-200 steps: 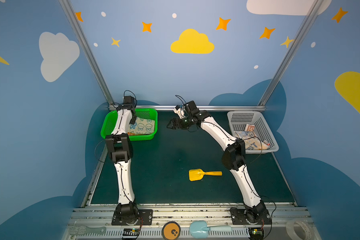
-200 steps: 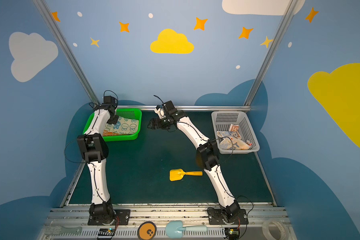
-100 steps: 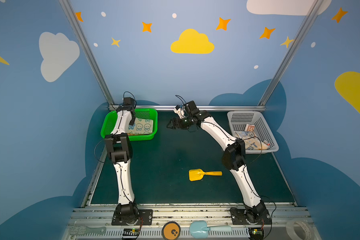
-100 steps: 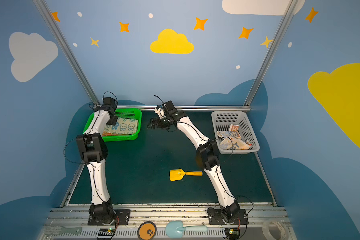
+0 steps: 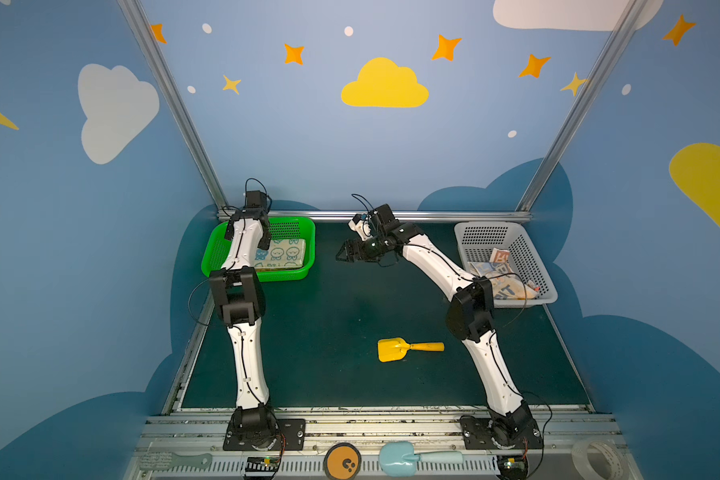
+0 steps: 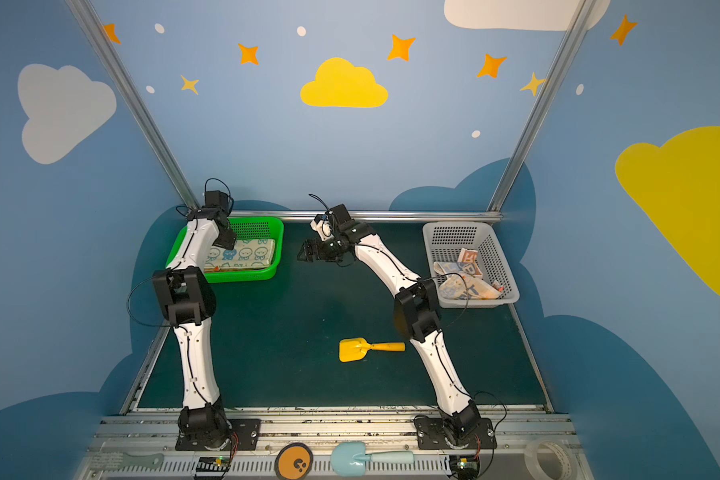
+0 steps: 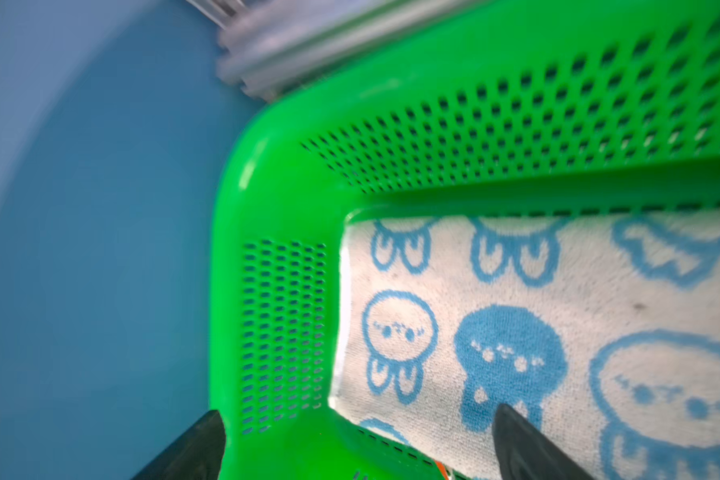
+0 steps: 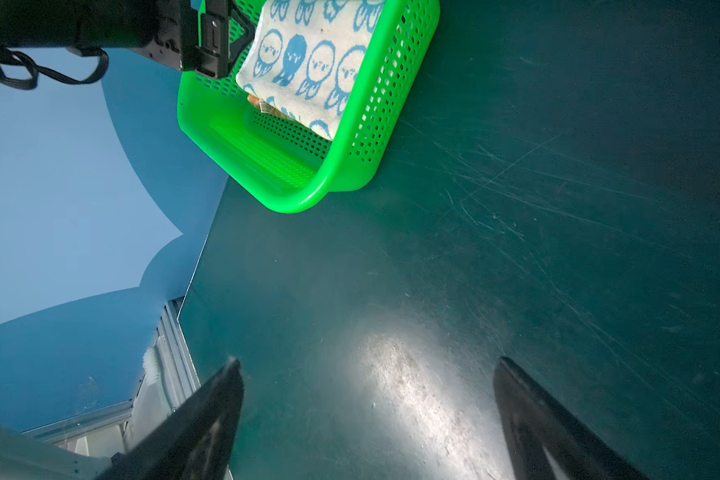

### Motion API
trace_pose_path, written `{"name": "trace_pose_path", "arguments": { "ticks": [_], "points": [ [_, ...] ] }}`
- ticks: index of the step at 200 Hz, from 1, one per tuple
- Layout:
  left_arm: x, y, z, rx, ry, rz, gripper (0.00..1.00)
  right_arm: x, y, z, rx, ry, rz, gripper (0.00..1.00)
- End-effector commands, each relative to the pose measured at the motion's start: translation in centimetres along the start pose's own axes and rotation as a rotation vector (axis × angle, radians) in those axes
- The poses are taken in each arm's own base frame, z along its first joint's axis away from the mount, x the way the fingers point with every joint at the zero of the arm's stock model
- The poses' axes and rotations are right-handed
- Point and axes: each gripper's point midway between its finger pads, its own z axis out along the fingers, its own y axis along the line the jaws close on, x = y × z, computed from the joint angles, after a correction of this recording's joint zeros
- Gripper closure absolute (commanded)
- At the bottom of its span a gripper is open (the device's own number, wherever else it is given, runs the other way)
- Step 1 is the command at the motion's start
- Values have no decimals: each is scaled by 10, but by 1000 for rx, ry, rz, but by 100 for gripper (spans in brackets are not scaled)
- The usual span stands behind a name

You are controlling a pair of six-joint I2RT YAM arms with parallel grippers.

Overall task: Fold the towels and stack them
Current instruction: 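Open the left gripper over the basket while the right gripper reaches into the white basket, then grasp a rabbit-print towel in the white basket with the right gripper and lift it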

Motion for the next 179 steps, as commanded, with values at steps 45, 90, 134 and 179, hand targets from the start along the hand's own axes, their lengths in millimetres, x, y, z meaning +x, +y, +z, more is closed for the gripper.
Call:
{"name": "trace_pose_path", "arguments": {
  "ticks": [45, 90, 134, 179],
  "points": [
    [-82, -25, -214, 74, -458, -40, 1, -24, -67, -154, 253, -224, 65, 7],
    [-97, -177, -328, 297, -763, 135, 1, 9, -180, -271, 629, -370, 349, 7],
    [-76, -316, -398, 490, -892, 293, 1, 75, -274, -323, 857, -369, 597, 7],
    [-38, -408, -436, 692, -873, 392, 1, 139, -340, -351, 1032, -223, 842, 7]
  ]
}}
